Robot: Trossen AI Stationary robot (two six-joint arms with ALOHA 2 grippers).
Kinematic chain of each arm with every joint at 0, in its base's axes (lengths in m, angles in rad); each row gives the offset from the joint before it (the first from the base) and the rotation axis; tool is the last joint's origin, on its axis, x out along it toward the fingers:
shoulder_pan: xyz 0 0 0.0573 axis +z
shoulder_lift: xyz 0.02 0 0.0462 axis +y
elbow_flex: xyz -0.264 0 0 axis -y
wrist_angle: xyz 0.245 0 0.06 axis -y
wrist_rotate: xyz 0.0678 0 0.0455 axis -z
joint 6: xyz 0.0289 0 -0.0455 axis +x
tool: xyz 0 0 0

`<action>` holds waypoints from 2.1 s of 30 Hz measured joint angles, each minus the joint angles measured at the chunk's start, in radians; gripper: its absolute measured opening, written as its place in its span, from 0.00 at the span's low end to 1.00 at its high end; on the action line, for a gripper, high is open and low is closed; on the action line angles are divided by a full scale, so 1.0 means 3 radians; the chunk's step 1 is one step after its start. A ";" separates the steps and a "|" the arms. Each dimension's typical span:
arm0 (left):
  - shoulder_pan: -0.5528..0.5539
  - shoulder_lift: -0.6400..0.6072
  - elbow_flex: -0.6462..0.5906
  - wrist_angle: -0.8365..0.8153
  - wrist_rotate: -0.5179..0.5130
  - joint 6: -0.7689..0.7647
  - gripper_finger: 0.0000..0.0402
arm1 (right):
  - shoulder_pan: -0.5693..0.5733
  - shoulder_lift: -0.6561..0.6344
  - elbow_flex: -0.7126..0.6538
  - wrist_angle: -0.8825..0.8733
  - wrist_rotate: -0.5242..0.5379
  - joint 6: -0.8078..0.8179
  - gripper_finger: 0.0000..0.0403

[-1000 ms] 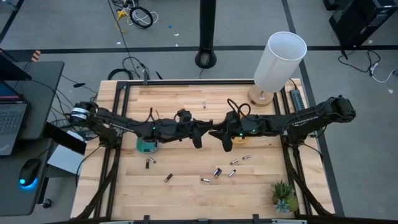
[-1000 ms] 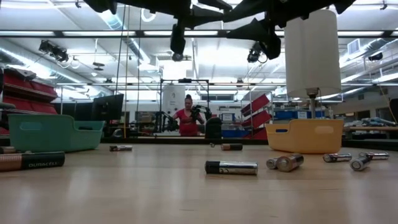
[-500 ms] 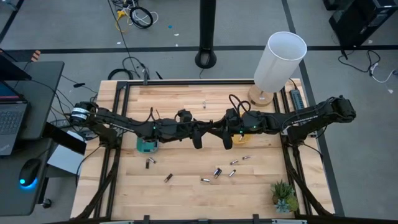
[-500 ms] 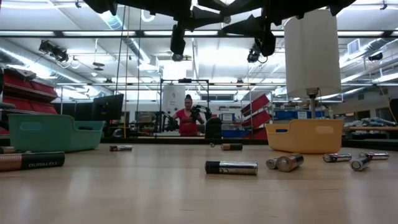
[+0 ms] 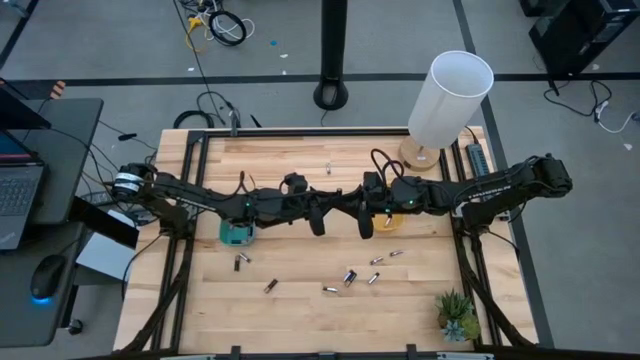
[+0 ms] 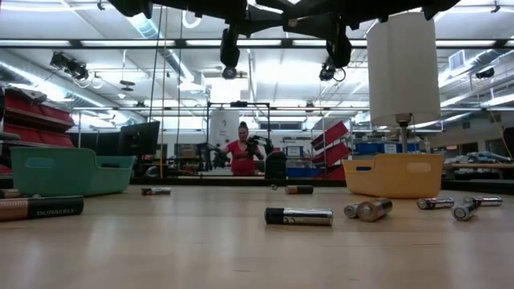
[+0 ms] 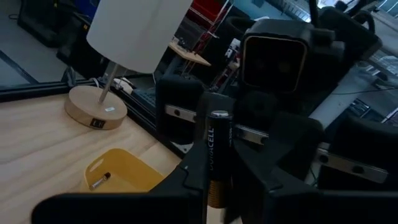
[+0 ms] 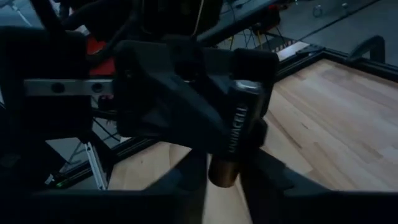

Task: Sort batteries
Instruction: Put the black battery into the green bin

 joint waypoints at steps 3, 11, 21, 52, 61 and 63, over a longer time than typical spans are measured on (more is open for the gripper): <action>0.0000 -0.0004 0.0000 -0.0020 0.0052 0.0026 0.15 | 0.0000 -0.0002 -0.0001 -0.0021 -0.0030 0.0001 0.12; 0.0006 -0.0009 0.0003 -0.0316 0.0053 -0.0054 0.35 | 0.0005 -0.0002 -0.0001 -0.0229 -0.0080 -0.0008 0.12; 0.0026 -0.0156 0.0003 -0.0608 0.0064 -0.0065 0.52 | 0.0015 -0.0007 0.0000 -0.0202 -0.0152 0.0040 0.12; 0.0027 -0.0061 0.0006 0.0035 0.0367 0.0428 0.13 | 0.0039 -0.0003 -0.0002 0.0108 -0.0399 0.0150 0.12; 0.0046 -0.0203 0.0000 -0.0292 0.0231 0.0400 0.14 | 0.0036 -0.0003 0.0004 -0.0137 -0.0397 0.0316 0.49; 0.0037 -0.0364 0.0003 -0.0710 0.0179 0.0356 0.14 | 0.0036 -0.0003 0.0004 -0.0263 -0.0397 0.0381 0.56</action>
